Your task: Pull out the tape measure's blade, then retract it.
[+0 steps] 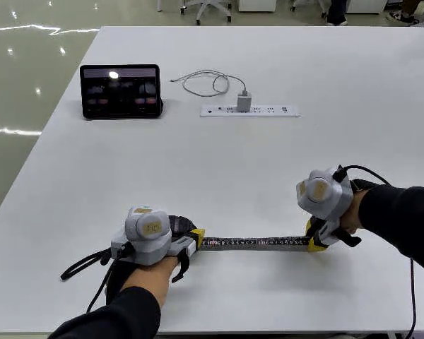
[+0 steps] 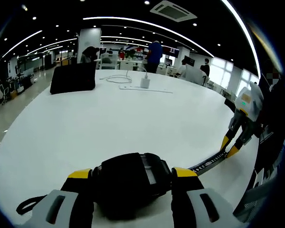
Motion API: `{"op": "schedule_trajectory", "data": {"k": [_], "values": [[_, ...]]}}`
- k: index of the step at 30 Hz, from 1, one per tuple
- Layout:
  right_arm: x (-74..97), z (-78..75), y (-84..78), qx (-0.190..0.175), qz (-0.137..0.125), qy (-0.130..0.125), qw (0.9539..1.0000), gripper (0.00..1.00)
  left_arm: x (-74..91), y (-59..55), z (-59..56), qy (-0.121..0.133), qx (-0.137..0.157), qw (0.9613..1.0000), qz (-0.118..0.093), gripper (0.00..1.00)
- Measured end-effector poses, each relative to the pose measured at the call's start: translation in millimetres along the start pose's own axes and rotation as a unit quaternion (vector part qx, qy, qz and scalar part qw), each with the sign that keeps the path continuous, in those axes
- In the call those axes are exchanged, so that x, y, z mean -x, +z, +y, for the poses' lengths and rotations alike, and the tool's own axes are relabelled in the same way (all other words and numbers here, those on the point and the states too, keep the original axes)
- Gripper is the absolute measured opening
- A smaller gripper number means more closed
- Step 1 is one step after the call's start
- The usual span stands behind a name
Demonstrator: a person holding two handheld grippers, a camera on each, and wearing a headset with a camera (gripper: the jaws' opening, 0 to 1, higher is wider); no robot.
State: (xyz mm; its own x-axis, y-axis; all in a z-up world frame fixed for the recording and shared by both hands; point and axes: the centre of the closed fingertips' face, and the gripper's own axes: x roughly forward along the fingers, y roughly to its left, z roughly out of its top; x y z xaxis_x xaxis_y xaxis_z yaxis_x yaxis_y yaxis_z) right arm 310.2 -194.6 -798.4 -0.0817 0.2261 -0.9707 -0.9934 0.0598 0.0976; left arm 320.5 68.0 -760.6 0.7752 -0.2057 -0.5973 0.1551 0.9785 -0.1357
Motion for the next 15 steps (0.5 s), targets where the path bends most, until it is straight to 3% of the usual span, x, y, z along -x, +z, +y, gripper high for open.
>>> {"op": "schedule_trajectory", "data": {"k": [15], "values": [[-0.4,2.9,1.7,0.022,-0.016,-0.022,0.9994,0.10,0.3,-1.1,0.9,0.012,-0.024,0.9996,0.009,0.60]]}}
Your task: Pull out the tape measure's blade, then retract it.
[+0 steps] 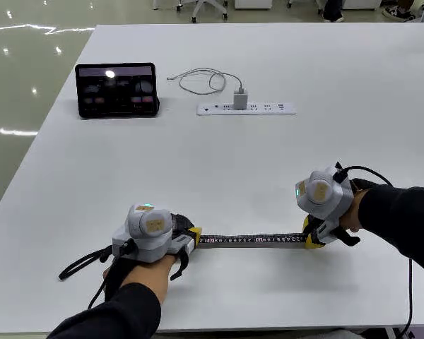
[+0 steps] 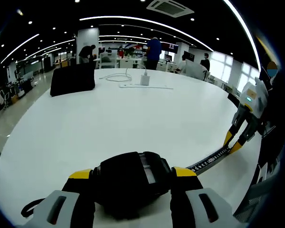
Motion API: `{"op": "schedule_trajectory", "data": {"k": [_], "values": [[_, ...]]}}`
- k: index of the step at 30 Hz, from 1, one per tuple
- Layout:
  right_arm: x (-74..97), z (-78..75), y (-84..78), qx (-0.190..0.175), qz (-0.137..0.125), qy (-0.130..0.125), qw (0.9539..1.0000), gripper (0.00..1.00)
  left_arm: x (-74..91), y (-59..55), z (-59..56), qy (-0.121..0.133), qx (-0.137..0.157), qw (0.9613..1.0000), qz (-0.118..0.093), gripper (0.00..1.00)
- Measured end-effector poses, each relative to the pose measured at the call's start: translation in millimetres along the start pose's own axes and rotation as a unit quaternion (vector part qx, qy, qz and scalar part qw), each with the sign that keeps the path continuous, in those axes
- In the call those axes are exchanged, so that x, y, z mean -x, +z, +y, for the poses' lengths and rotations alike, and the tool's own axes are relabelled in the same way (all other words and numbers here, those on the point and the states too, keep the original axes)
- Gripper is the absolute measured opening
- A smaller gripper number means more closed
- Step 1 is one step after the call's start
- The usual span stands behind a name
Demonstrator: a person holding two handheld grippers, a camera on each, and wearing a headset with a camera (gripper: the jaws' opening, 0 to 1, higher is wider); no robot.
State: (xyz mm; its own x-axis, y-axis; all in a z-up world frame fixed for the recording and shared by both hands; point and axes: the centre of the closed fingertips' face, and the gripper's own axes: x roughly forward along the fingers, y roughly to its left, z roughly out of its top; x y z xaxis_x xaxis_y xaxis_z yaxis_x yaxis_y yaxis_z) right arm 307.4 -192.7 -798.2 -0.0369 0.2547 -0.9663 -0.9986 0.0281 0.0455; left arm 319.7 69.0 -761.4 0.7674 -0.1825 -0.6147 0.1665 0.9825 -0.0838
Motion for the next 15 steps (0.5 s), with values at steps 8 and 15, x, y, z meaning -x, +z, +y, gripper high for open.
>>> {"op": "schedule_trajectory", "data": {"k": [8,15], "values": [[-0.1,0.2,2.2,-0.005,-0.007,-0.002,1.0000,0.10,-0.1,0.3,0.0,-0.002,0.000,1.0000,0.001,0.60],[-0.5,0.9,3.3,-0.001,-0.013,-0.005,0.9999,0.10,-0.1,0.3,-0.1,-0.003,0.000,1.0000,0.001,0.60]]}}
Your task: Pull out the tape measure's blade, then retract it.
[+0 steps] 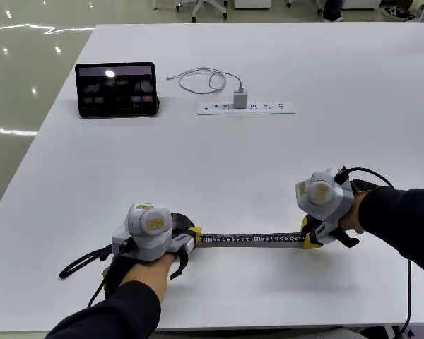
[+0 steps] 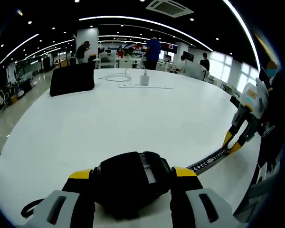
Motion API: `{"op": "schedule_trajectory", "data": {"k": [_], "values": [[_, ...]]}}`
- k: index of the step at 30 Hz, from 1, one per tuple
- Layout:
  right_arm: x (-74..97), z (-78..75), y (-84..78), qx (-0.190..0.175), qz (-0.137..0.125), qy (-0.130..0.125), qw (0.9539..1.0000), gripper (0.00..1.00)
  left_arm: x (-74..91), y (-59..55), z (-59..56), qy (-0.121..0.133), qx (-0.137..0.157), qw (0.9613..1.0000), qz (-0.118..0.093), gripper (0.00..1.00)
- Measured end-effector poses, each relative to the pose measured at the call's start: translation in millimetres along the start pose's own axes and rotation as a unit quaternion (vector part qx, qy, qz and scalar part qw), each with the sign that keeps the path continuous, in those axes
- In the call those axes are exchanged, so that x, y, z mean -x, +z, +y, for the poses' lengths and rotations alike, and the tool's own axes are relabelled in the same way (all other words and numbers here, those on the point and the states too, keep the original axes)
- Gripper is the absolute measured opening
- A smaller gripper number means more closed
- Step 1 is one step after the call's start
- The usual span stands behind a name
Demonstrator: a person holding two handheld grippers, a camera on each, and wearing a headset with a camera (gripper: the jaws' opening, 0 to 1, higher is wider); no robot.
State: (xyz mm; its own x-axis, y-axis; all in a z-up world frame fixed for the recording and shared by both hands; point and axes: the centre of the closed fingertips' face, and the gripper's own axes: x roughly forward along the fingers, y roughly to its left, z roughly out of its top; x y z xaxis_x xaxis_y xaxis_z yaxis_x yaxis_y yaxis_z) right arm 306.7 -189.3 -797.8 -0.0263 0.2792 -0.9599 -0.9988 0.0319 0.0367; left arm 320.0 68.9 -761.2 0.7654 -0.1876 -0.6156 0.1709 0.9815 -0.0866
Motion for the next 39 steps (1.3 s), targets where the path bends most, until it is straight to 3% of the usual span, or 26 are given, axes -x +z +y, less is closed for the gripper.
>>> {"op": "schedule_trajectory", "data": {"k": [39], "values": [[-3.5,2.7,12.1,-0.002,-0.005,-0.006,1.0000,0.11,0.2,-1.2,-1.0,-0.002,-0.002,1.0000,0.001,0.60]]}}
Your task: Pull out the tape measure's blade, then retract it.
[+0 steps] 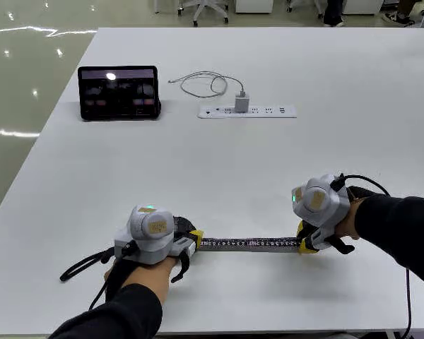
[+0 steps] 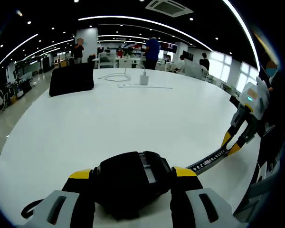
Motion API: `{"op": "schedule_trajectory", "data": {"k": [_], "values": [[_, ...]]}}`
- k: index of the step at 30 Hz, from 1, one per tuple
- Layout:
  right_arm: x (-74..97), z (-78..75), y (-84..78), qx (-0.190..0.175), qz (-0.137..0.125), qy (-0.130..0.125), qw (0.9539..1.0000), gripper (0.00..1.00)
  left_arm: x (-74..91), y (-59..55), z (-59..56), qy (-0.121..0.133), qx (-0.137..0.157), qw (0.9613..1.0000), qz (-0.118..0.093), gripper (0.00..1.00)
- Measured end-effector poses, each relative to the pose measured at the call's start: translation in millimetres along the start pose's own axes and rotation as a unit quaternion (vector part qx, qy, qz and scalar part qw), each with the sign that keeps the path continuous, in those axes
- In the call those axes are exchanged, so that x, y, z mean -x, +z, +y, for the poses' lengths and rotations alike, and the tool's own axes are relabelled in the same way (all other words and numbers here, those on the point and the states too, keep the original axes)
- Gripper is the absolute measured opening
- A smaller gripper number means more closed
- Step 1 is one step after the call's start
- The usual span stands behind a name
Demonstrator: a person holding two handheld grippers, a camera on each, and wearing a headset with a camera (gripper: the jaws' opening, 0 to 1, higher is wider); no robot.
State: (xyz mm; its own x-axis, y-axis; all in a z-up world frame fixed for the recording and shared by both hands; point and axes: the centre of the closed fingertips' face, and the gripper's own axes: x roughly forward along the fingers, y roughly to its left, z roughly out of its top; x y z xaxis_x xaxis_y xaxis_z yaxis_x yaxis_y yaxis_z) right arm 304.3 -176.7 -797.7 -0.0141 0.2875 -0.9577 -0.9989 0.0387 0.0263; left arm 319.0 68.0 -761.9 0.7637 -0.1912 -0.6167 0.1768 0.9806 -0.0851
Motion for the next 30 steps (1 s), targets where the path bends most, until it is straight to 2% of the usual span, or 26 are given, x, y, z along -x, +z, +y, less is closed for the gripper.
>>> {"op": "schedule_trajectory", "data": {"k": [30], "values": [[-4.9,2.3,14.6,-0.005,-0.010,-0.003,0.9999,0.11,-1.2,0.5,1.4,0.000,-0.001,1.0000,-0.001,0.60]]}}
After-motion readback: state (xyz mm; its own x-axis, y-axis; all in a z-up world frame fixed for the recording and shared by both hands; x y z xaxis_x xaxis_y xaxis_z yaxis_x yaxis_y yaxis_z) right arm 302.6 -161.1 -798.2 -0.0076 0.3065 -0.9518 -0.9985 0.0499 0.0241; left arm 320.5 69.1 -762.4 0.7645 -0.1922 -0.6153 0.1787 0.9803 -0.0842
